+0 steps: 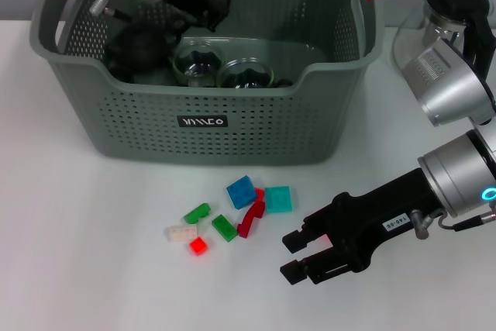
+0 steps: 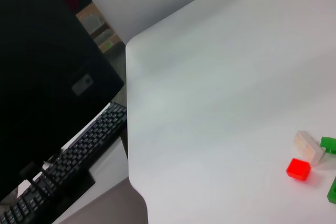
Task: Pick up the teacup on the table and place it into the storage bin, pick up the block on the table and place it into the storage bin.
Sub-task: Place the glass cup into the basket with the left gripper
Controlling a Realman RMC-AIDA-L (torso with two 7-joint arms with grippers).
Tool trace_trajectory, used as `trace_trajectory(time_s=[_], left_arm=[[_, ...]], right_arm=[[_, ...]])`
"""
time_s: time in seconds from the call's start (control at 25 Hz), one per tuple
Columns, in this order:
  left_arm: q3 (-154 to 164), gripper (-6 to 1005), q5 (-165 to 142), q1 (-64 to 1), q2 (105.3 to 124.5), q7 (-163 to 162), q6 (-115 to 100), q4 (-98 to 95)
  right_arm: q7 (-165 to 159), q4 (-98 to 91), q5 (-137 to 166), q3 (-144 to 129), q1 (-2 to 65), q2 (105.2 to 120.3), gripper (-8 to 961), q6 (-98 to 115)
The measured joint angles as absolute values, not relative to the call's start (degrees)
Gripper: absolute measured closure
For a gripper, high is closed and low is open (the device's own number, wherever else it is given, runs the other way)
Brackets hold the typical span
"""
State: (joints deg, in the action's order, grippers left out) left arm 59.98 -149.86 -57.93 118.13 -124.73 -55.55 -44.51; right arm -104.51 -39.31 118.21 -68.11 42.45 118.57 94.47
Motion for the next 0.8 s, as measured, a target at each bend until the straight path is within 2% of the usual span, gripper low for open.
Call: trace_trajectory(time_s=[0.8], left_arm=[[62.11,923,-152.60,-56.89,119.28,-124.64,-55.31,-44.80]], right_arm=[[-104.50,-39.29,118.32,-68.11,42.61,118.56,401,94.21]])
